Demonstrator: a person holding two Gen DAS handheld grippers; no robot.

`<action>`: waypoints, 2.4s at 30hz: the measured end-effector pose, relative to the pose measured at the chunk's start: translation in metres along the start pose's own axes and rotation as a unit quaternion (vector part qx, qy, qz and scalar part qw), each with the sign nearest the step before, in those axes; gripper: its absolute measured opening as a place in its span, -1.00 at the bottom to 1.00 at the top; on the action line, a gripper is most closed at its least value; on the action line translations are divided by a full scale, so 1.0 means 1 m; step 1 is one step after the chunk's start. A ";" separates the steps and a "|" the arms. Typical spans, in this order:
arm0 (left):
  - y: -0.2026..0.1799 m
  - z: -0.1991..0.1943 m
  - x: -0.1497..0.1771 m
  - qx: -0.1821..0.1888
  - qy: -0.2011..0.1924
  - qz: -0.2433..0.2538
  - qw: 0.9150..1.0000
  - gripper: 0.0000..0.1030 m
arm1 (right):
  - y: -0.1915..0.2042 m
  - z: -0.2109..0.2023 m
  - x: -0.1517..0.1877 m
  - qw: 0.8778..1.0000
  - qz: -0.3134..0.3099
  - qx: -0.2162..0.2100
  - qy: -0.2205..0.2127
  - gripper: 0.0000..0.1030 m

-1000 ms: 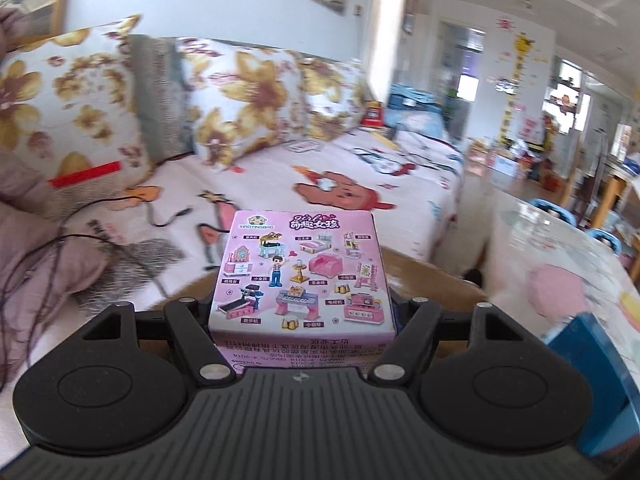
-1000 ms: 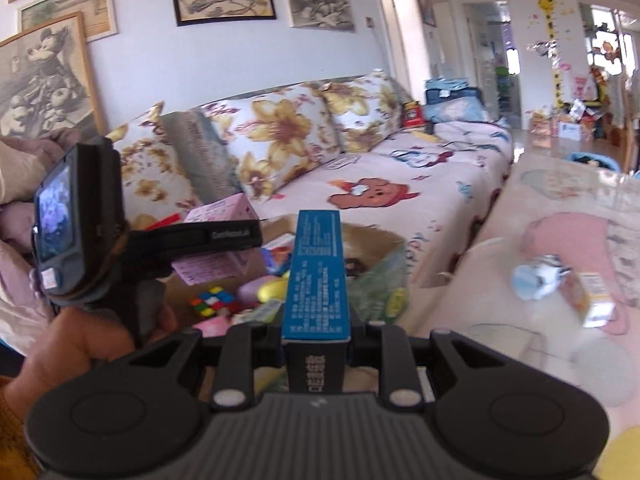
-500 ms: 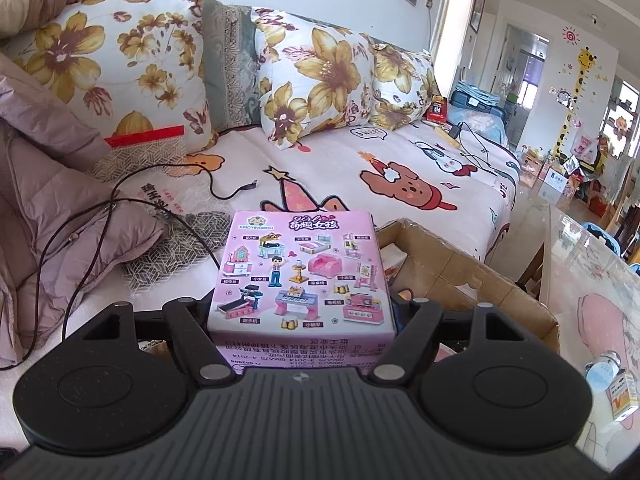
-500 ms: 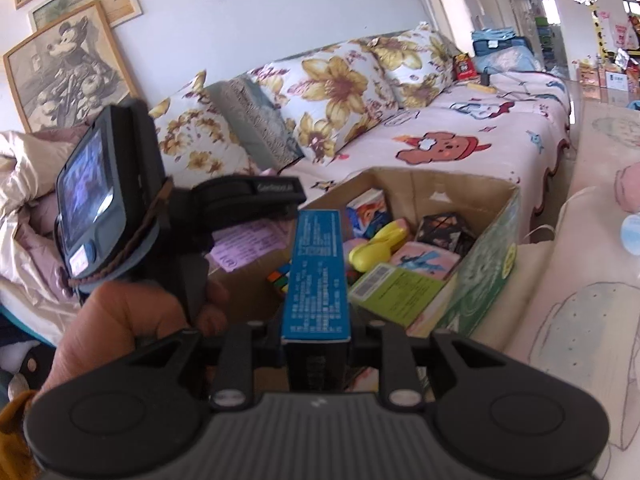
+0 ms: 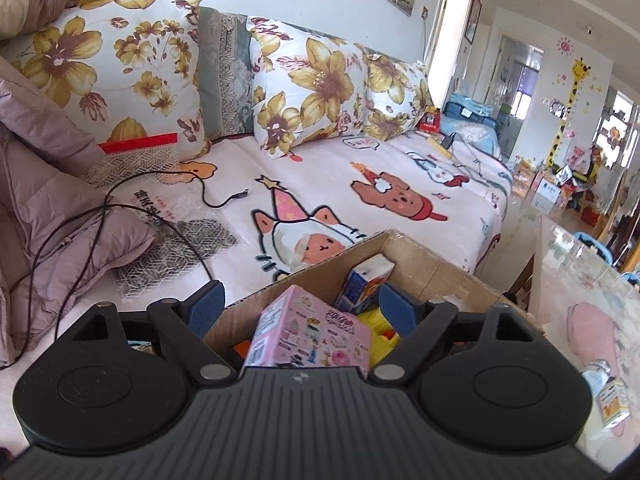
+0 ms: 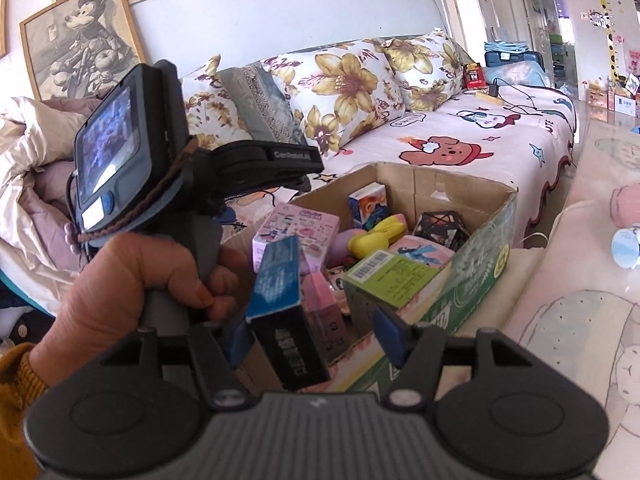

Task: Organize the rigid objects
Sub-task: 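Release pink toy box and blue box into the cardboard box, then grasp the white medicine box with the right tool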

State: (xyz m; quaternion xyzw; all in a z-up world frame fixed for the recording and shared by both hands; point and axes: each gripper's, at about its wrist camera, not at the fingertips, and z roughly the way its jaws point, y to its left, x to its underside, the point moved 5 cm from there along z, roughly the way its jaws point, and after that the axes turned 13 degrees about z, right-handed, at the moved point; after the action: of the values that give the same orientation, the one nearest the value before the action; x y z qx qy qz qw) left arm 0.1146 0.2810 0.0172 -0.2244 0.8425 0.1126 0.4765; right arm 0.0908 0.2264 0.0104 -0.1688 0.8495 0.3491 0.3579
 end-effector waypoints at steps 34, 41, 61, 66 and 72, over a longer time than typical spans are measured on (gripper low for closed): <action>-0.011 -0.013 -0.007 0.119 -0.047 -0.042 0.991 1.00 | -0.029 -0.033 0.003 0.998 0.013 -0.051 -0.033 0.51; -0.034 -0.012 -0.003 0.231 -0.019 -0.090 0.969 1.00 | -0.054 -0.047 -0.001 0.997 0.026 -0.018 -0.064 0.58; -0.058 -0.012 0.002 0.124 -0.021 0.048 0.991 1.00 | -0.145 -0.081 0.001 0.979 0.098 0.118 -0.136 0.87; -0.072 -0.009 0.003 0.126 -0.022 0.082 0.988 1.00 | -0.175 -0.087 0.002 0.967 0.120 0.165 -0.151 0.90; -0.091 -0.007 0.007 0.137 -0.024 0.125 0.982 1.00 | -0.205 -0.091 0.006 0.957 0.127 0.212 -0.154 0.92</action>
State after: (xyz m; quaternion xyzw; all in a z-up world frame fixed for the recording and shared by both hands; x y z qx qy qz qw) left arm 0.1502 0.1961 0.0172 -0.0467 0.8595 0.0601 0.5054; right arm 0.1520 0.0175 -0.0450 0.0759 0.8527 0.2257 0.4650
